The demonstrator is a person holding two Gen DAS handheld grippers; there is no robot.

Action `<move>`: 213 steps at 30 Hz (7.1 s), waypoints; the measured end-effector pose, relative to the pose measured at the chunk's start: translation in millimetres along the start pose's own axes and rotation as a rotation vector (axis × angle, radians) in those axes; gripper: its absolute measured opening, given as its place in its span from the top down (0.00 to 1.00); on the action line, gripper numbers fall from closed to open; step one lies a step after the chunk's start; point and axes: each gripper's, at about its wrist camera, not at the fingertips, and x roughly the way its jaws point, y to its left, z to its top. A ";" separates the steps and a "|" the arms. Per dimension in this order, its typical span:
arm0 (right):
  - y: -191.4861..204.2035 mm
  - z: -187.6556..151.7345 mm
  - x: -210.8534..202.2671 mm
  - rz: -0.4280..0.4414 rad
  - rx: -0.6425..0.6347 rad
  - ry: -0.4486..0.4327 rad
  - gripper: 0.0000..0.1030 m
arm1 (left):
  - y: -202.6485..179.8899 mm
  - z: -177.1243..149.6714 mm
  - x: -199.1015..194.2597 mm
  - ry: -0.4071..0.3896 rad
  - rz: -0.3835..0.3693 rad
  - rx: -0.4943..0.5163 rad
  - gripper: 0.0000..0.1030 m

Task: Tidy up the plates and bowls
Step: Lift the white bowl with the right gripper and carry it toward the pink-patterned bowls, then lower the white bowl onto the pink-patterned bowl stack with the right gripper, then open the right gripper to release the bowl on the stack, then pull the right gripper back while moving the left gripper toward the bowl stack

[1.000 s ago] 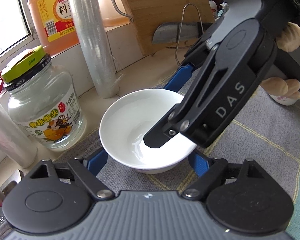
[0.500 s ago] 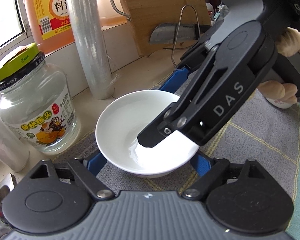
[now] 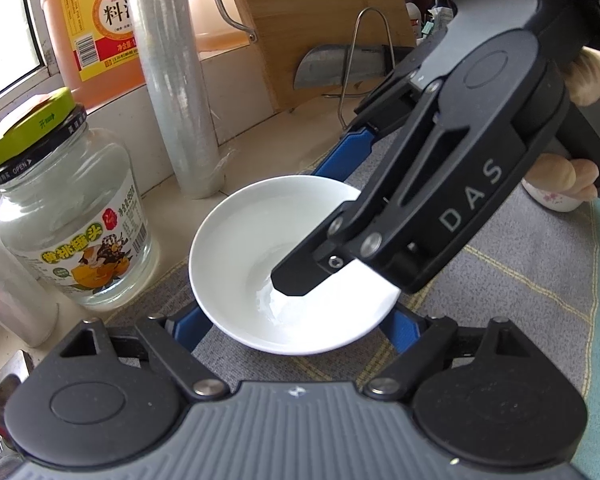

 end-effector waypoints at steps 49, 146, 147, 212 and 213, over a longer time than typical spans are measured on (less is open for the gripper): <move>-11.0 -97.1 -160.2 -0.144 0.063 -0.137 0.23 | -139.3 70.5 -44.2 0.008 -0.085 0.192 0.14; -83.2 -205.8 -203.2 -0.444 0.313 -0.152 0.10 | -181.5 98.9 0.9 0.045 -0.344 0.074 0.09; -81.4 -205.7 -203.4 -0.452 0.307 -0.156 0.10 | -181.0 97.8 0.6 0.044 -0.345 0.066 0.09; -94.5 -251.5 -233.1 -0.342 0.108 -0.070 0.00 | -205.0 67.2 13.9 0.048 -0.239 0.268 0.03; -95.4 -255.4 -229.2 -0.328 0.064 -0.048 0.00 | -208.5 64.2 16.2 0.054 -0.222 0.258 0.03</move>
